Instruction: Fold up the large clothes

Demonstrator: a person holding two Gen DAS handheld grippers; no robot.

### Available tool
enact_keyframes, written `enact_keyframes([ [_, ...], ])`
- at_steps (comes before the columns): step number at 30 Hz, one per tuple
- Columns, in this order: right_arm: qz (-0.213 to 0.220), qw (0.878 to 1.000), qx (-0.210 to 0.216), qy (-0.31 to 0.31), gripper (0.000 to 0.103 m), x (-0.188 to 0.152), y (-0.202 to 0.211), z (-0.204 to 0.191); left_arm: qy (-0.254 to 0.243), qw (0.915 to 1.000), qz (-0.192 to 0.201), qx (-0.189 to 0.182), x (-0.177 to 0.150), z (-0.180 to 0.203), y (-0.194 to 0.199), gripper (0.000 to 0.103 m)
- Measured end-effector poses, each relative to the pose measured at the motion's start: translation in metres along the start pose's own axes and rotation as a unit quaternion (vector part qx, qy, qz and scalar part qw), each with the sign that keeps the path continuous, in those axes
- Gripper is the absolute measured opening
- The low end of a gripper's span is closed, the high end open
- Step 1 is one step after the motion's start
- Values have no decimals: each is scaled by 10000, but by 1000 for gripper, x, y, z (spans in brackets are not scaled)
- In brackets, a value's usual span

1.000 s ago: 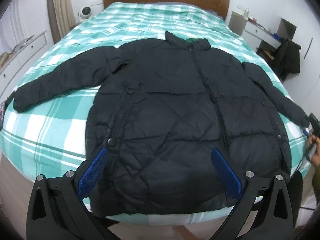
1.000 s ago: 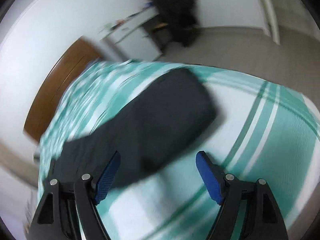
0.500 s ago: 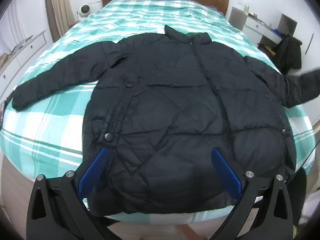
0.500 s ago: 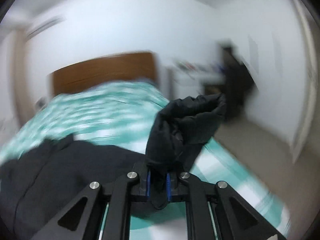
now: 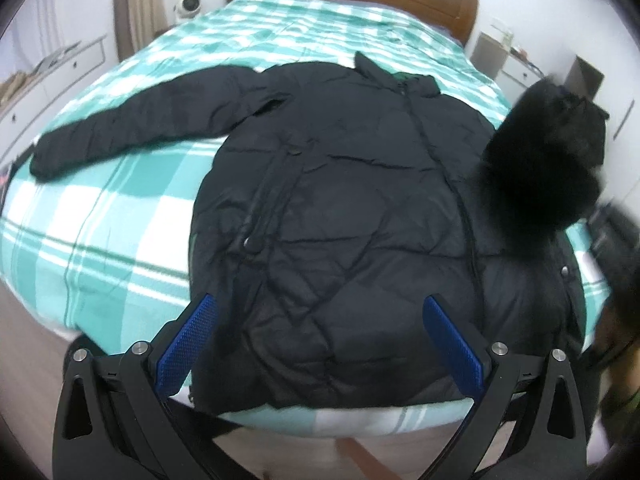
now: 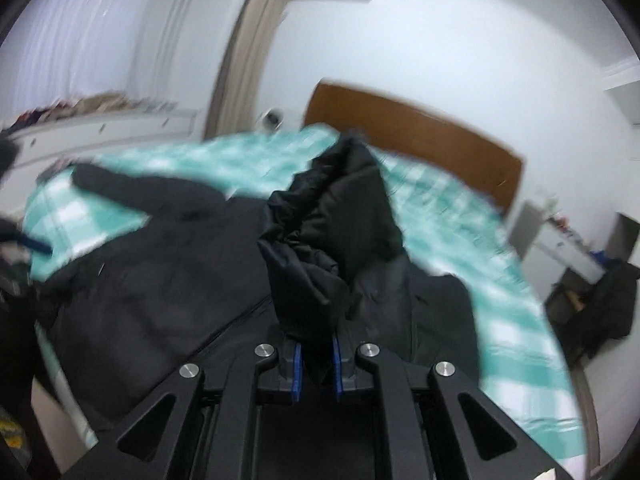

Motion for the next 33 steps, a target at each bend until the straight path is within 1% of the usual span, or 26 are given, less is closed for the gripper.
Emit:
enact_keyframes([
  [1,-68,9999,84,7,11,-8,0,-9,31,10000,-7,4,-2,-1,0,103],
  [3,-207,9996,193,32,15,-22,0,-23,33,10000,-56,30,-5,-3,-2,102],
  [4,-316,9989,357,-40,27,-27,0,-26,18,10000,-87,33,-6,-3,-4,102],
  [5,-391,9979,495,-112,41,-31,0,-30,3,9999,-140,22,-7,-2,-7,102],
  [6,-484,9957,746,-272,81,-34,1,-34,5,9998,-179,-11,-6,0,-9,102],
  [7,-453,9936,923,-458,95,-37,7,-37,20,9998,-208,-68,-6,2,-11,102],
  [9,-379,9924,1030,-554,95,-41,26,-36,73,9992,-258,-295,0,8,-14,102],
  [11,-311,9924,1070,-522,95,-47,45,-38,156,9972,-299,-666,7,18,-15,102],
  [12,-255,9927,1046,-541,95,-49,52,-38,198,9951,-330,-908,12,24,-16,102],
  [13,-192,9934,964,-599,95,-53,64,-34,229,9925,-374,-1143,15,31,-17,102],
  [14,-179,9937,902,-645,95,-54,63,-37,265,9876,-445,-1485,22,42,-19,102],
  [16,-236,9929,714,-919,95,-64,76,-29,262,9797,-511,-1921,33,64,-27,102],
  [17,-277,9920,672,-1036,95,-67,74,-27,182,9771,-539,-2050,39,78,-35,102],
  [20,-441,9853,525,-1563,95,-80,86,-7,-230,9777,-584,-2002,51,119,-64,102],
  [21,-457,9842,469,-1647,95,-83,89,-3,-387,9788,-618,-1916,52,132,-74,100],
  [22,-472,9833,384,-1713,95,-86,93,2,-565,9812,-651,-1725,52,143,-84,71],
  [23,-474,9830,316,-1744,95,-87,94,5,-742,9831,-714,-1510,52,150,-92,47],
  [24,-453,9830,251,-1761,95,-87,98,9,-880,9827,-831,-1403,54,156,-98,17],
  [25,-417,9832,176,-1770,95,-87,104,13,-902,9817,-871,-1433,59,161,-96,13],
  [26,-395,9834,134,-1768,95,-85,107,15,-965,9817,-804,-1434,68,164,-93,13],
  [28,-317,9835,-6,-1782,95,-85,115,26,-1350,9814,-433,-1297,97,169,-78,12],
  [30,-336,9822,-130,-1844,95,-88,117,37,-1578,9818,-10,-1052,140,170,-67,12],
  [31,-357,9811,-181,-1894,95,-90,116,42,-1600,9825,130,-945,159,168,-66,12],
  [32,-381,9788,-243,-1997,95,-90,105,54,-1608,9834,291,-788,185,164,-69,12],
  [33,-391,9771,-286,-2073,95,-90,103,59,-1592,9843,374,-658,204,159,-75,12],
])
Point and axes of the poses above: each gripper's, at about its wrist camera, not at the fingertips, and y roughly against the way its jaws point, z to its right, x to its top, the point moved 3 cm from there along -y, roughly the way its jaws point, and after that the axes turned 7 degrees about z, right-handed, at the moved point
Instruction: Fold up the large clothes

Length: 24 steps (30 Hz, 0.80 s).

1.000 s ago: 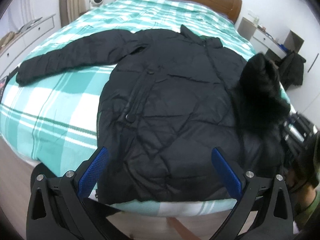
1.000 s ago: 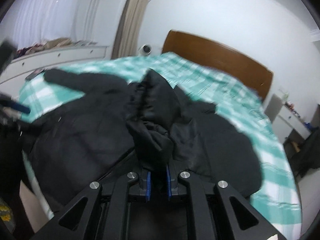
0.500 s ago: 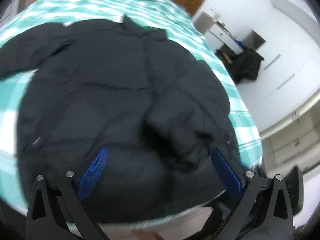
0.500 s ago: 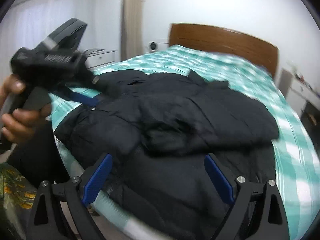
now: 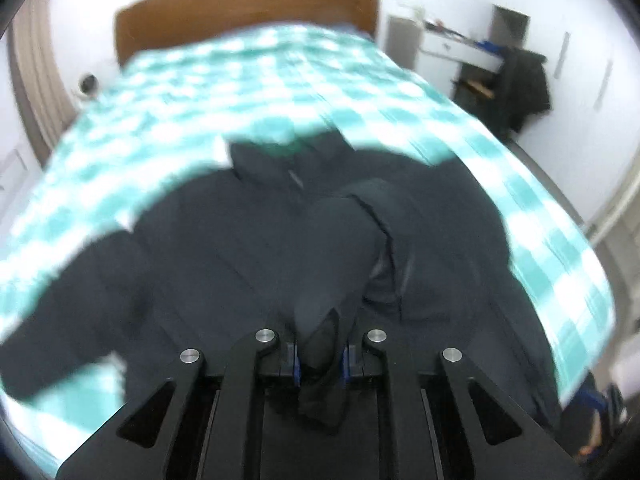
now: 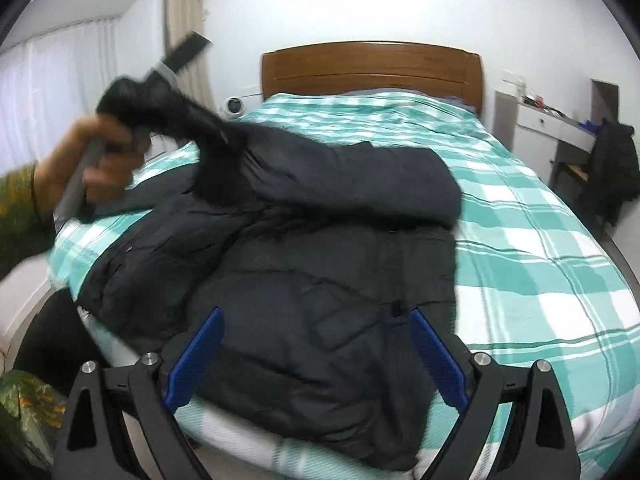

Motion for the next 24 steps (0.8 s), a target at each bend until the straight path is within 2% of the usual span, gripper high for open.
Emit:
enact_keyframes([
  [2,24,9998,-98,-170,95,8,-6,12,79,9991,30,409,27,-29,-23,12],
  [4,105,9995,-158,-264,95,19,-12,24,178,9970,-106,749,36,-56,-48,12],
  [7,209,9993,-286,-142,95,45,-28,42,554,9912,-484,1098,26,-99,-90,12],
  [10,137,9994,-297,79,94,73,-58,62,962,9862,-802,1079,6,-124,-120,12],
  [11,76,9996,-275,91,92,80,-67,68,1032,9858,-812,1044,0,-129,-127,12],
  [12,-55,9997,-211,78,75,91,-85,77,1051,9861,-796,1014,-4,-134,-131,12],
  [13,-189,9997,-172,49,50,102,-106,85,1065,9863,-783,986,-4,-136,-138,12],
  [15,-429,9989,-169,26,33,119,-145,92,1107,9866,-793,903,-11,-138,-144,13],
  [20,-817,9958,210,-354,33,153,-241,96,1111,9871,-828,802,-32,-154,-159,15],
  [22,-966,9941,283,-405,33,148,-274,92,1187,9869,-800,748,-38,-158,-164,15],
  [24,-1453,9878,299,-471,33,130,-309,91,1273,9867,-740,688,-45,-161,-167,16],
])
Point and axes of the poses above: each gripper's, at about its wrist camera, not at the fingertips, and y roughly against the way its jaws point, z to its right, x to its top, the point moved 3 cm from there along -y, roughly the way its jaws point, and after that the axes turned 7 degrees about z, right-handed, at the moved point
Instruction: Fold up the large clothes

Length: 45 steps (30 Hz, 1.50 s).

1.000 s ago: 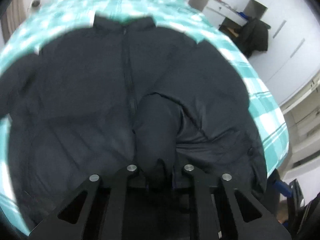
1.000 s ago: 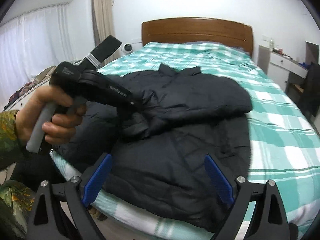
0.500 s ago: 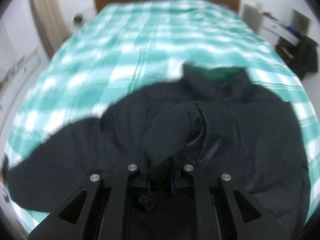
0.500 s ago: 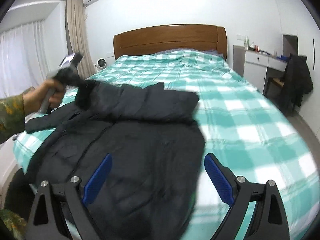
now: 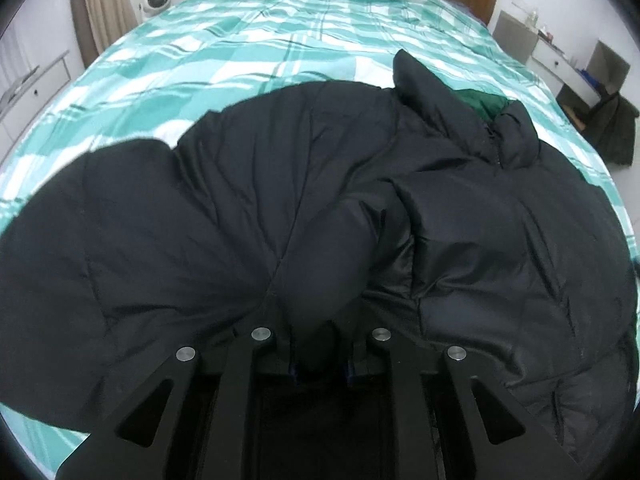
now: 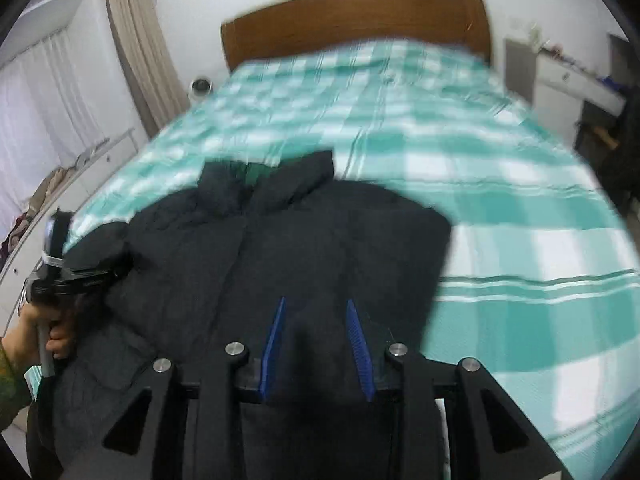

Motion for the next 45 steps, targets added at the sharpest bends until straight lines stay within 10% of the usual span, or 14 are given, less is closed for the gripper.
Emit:
enact_keyframes([
  [2,-632,9980,-56,-53,30,-20,-39,5,50,9999,41,-81,-3,-3,-2,16],
  [11,-1050,9944,-90,55,30,-11,-53,5,69,9994,261,-238,-14,-10,-8,17],
  [21,-252,9962,-512,-662,32,76,-72,59,52,9990,399,-218,-18,-11,-5,17],
  [26,-572,9935,-572,-800,32,47,-107,67,44,9988,438,-209,-20,-10,-5,17],
  [39,-1087,9936,-278,159,32,-32,-28,8,-5,9988,470,-157,-20,-10,-4,17],
  [45,-709,9959,-567,27,35,-33,-12,-4,-512,9973,459,248,-19,-1,13,31],
])
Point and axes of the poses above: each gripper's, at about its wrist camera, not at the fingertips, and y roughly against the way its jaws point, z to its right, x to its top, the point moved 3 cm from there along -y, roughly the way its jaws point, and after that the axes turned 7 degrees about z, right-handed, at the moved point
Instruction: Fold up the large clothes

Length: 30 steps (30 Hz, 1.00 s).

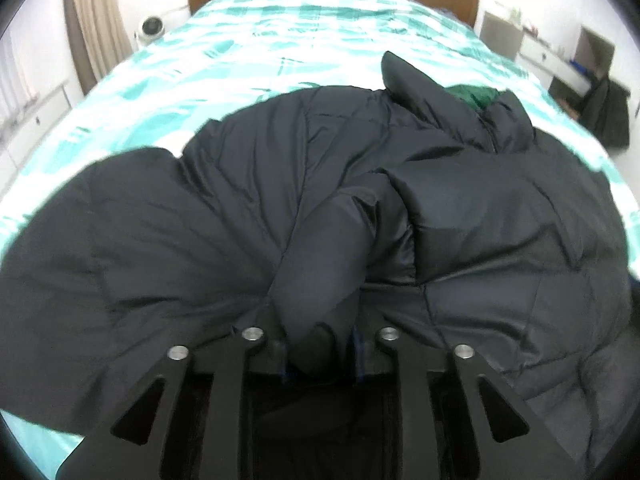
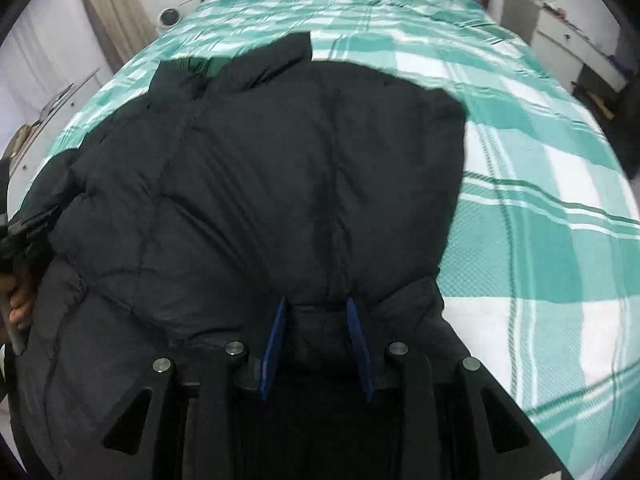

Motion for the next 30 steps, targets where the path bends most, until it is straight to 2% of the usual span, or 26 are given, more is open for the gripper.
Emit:
enact_keyframes([
  [1,88,9999,59,-15,50,-2,12,-3,-66,9999,3,76,-2,0,8,47],
  [2,145,9998,117,-11,62,-5,21,-6,-103,9998,11,140,-6,-2,18,58],
  [3,242,9995,217,-1,88,-10,35,-9,-118,9997,17,197,-11,-4,27,81],
  [4,368,9989,294,15,93,-18,52,-13,-95,9998,38,194,-18,-10,41,92],
  [8,653,9967,472,105,93,-50,101,-28,187,9994,-56,-295,-54,-36,91,93],
  [9,769,9956,519,119,93,-62,115,-34,254,9992,-65,-313,-63,-45,103,94],
  [13,1100,9923,511,239,93,-102,145,-61,691,9976,15,-46,-91,-101,140,96],
  [15,1169,9915,488,282,93,-118,152,-73,1064,9942,40,153,-97,-135,146,97],
  [16,1186,9912,525,267,93,-123,153,-78,1404,9896,29,305,-99,-161,147,97],
  [18,1104,9910,726,221,93,-134,151,-87,2107,9760,7,544,-106,-205,145,97],
  [21,962,9918,785,308,93,-145,150,-100,3335,9391,22,836,-115,-273,136,97],
  [22,956,9915,813,351,93,-149,153,-105,3786,9209,42,922,-120,-298,132,97],
  [23,958,9909,859,402,93,-152,156,-110,4094,9072,74,970,-123,-315,128,97],
  [26,942,9889,967,623,93,-158,163,-126,4688,8752,274,1161,-127,-356,122,97],
  [30,810,9880,1031,814,93,-168,161,-145,5027,8499,434,1520,-123,-391,121,97],
])
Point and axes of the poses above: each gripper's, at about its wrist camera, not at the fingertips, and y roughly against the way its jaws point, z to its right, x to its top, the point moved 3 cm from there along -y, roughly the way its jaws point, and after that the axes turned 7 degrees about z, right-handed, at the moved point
